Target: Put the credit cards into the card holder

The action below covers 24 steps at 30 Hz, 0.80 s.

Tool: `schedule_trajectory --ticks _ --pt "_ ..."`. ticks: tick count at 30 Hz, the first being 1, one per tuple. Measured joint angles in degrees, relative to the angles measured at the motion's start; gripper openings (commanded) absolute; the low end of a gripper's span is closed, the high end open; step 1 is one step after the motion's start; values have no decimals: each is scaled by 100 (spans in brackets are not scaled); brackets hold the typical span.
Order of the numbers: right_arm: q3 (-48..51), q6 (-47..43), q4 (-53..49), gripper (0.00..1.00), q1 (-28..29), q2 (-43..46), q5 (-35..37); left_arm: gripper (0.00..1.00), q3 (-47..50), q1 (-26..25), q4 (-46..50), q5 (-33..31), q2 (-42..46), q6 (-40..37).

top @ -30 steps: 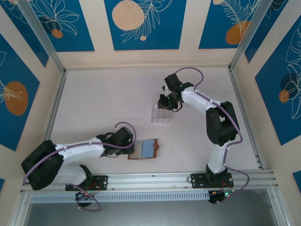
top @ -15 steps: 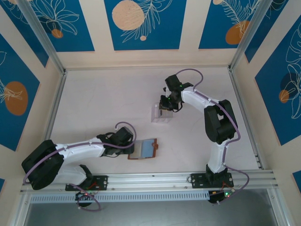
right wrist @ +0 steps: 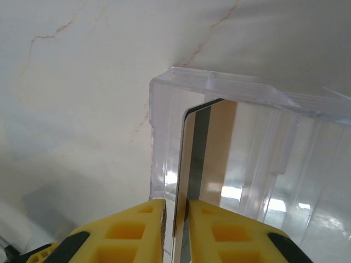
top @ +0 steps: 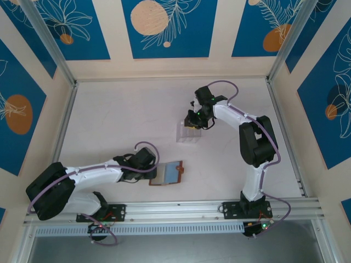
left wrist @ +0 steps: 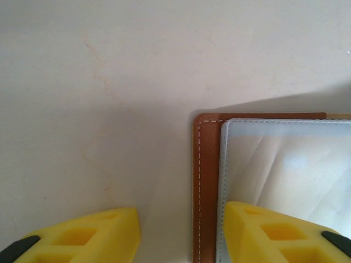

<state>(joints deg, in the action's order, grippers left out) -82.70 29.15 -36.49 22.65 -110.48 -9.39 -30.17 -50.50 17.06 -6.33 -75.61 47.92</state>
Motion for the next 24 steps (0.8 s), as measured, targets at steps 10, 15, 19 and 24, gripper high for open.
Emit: schedule_trajectory --ticks 10,15,19,24 --pt "0 -2 33 14 -31 0 -114 46 -26 0 15 0 -26 0" --pt "0 -2 31 13 -31 0 -107 46 -26 0 15 0 -26 0" --pt "0 -2 28 13 -31 -2 -72 46 -33 0 15 0 -35 0" --pt "0 -7 28 16 -28 -2 -2 46 -33 0 15 -2 -37 0"
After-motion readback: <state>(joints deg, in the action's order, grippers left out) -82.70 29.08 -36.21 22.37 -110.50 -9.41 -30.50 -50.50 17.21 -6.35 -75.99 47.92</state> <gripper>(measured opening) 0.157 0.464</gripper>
